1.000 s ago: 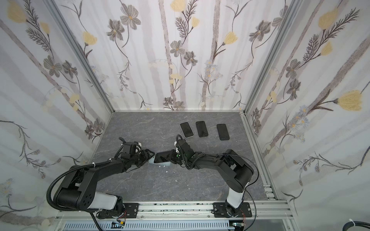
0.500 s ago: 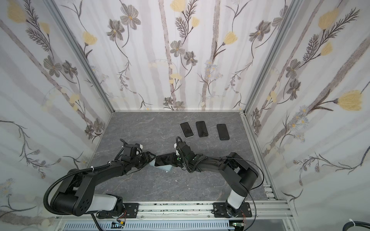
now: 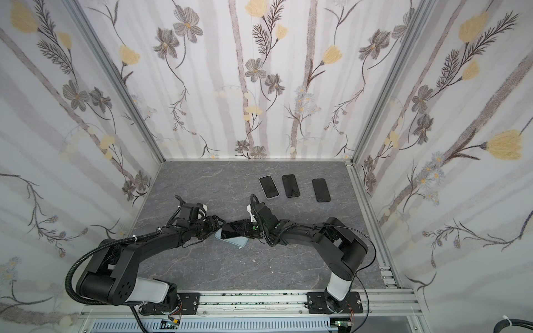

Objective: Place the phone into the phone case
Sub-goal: 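Press the phone into the case with the right gripper while the left holds it, then lower the phone flat into the green case with the right gripper while left steadies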

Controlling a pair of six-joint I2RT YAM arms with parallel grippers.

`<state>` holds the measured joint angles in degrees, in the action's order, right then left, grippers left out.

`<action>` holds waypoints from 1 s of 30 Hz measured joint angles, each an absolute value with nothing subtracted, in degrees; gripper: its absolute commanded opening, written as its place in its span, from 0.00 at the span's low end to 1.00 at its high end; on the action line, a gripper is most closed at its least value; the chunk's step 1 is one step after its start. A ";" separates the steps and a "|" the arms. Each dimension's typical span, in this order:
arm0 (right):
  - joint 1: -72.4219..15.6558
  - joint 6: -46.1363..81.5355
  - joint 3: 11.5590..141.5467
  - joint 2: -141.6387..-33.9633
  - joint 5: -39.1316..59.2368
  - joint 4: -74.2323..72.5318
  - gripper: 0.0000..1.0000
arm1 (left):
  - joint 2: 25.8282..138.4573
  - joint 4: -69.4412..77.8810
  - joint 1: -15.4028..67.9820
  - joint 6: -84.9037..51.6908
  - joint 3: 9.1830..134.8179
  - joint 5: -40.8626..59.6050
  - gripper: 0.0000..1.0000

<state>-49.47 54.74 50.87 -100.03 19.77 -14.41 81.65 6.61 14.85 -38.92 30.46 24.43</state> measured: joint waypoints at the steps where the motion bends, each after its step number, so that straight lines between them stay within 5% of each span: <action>1: -49.47 54.63 51.37 -100.42 19.81 -14.37 0.00 | 81.71 6.61 14.85 -38.63 30.65 24.38 0.69; 30: -49.65 57.43 47.81 -100.47 20.71 -19.29 0.00 | 76.23 16.36 14.87 -43.00 20.25 22.83 0.69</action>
